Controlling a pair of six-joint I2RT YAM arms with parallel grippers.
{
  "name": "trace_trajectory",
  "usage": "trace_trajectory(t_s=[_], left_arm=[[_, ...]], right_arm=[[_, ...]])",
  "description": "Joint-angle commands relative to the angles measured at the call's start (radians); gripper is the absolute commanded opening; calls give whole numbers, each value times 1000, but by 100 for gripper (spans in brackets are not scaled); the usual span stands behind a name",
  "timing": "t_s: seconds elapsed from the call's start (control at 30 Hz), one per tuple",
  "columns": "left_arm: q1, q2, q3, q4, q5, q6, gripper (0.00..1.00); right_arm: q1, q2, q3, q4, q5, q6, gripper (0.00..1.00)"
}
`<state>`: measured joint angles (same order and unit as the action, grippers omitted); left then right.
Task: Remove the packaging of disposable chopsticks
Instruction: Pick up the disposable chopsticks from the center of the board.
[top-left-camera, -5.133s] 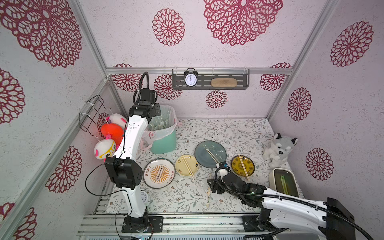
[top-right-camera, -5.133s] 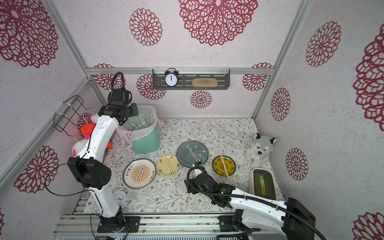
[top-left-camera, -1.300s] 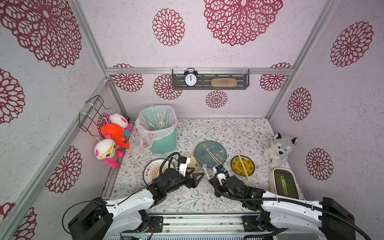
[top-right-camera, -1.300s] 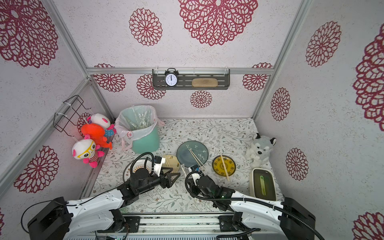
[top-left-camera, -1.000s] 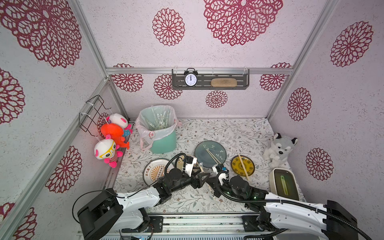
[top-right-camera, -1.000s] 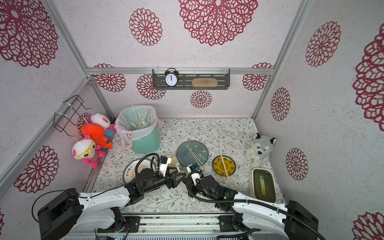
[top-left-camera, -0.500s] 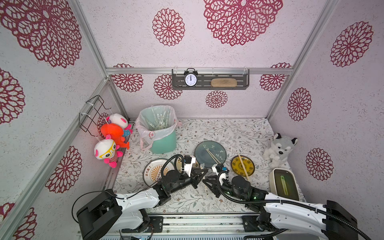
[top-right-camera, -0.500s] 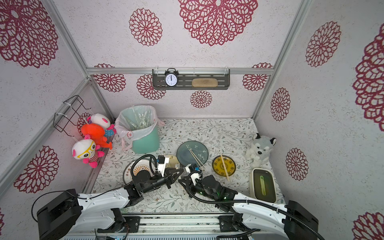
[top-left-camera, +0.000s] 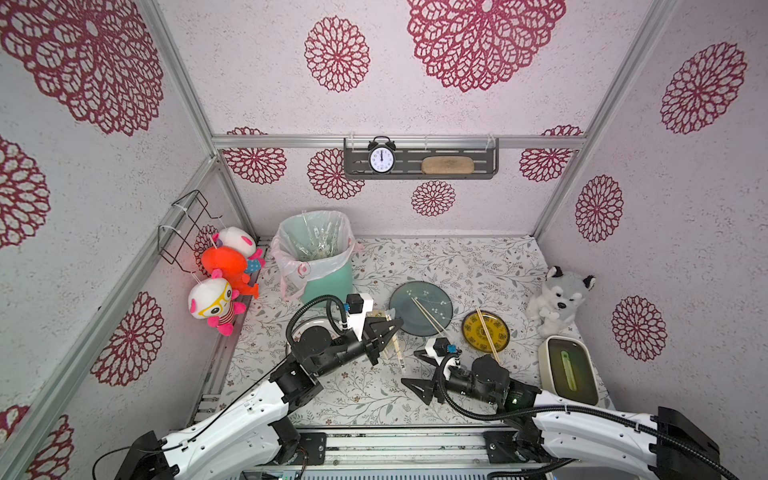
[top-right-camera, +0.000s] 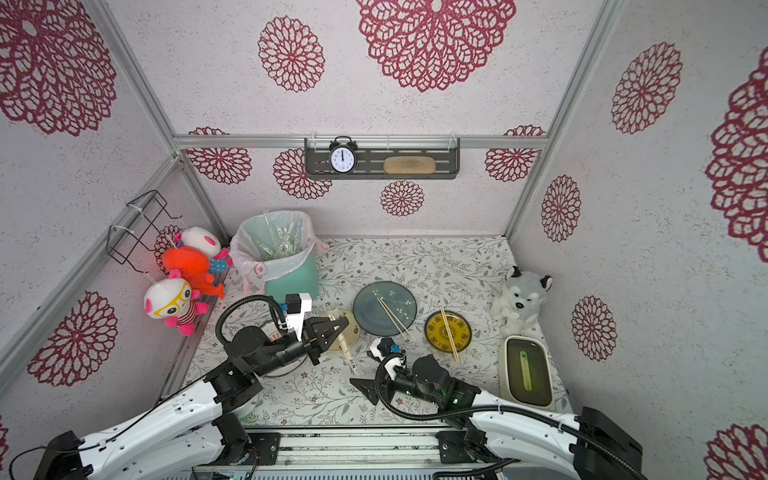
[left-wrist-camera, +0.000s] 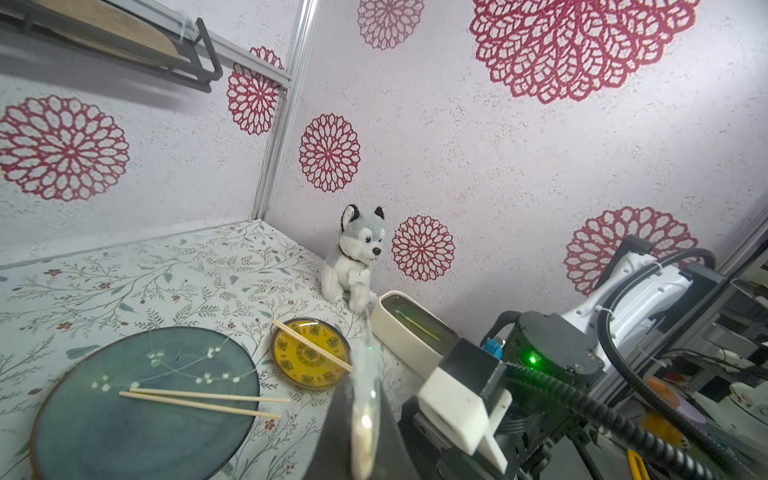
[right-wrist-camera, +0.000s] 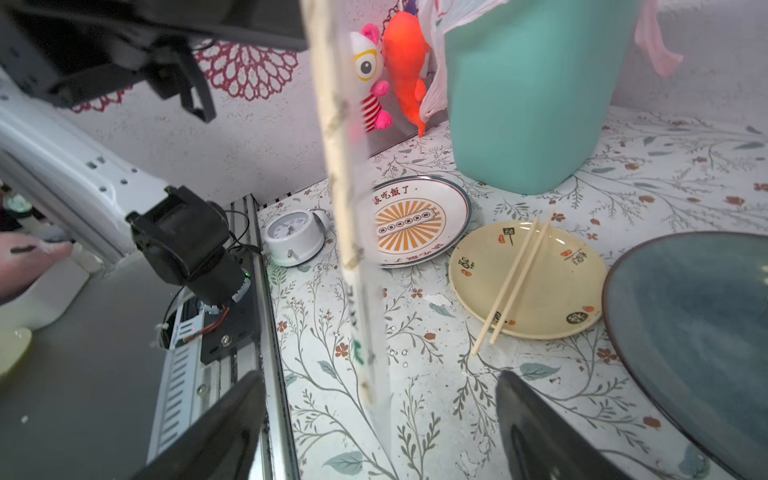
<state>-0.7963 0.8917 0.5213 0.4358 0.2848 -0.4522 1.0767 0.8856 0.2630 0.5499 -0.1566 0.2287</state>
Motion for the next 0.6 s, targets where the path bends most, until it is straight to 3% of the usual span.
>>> trace_trajectory(t_s=[0.0,0.2,0.43,0.57], left_arm=[[38,0,-6,-21,143,22,0],[37,2,-15,41,205,-19,0],[37,-5,-23,34,192,-20,0],[37,-4,-30,50,200,-30,0]], right_arm=[[-3,17,16,111,-63,-57,81],[-4,130,58,164,-83,-66,70],[-15,176,73,193,-111,-63,42],[-15,187,69,209,-133,-51,18]])
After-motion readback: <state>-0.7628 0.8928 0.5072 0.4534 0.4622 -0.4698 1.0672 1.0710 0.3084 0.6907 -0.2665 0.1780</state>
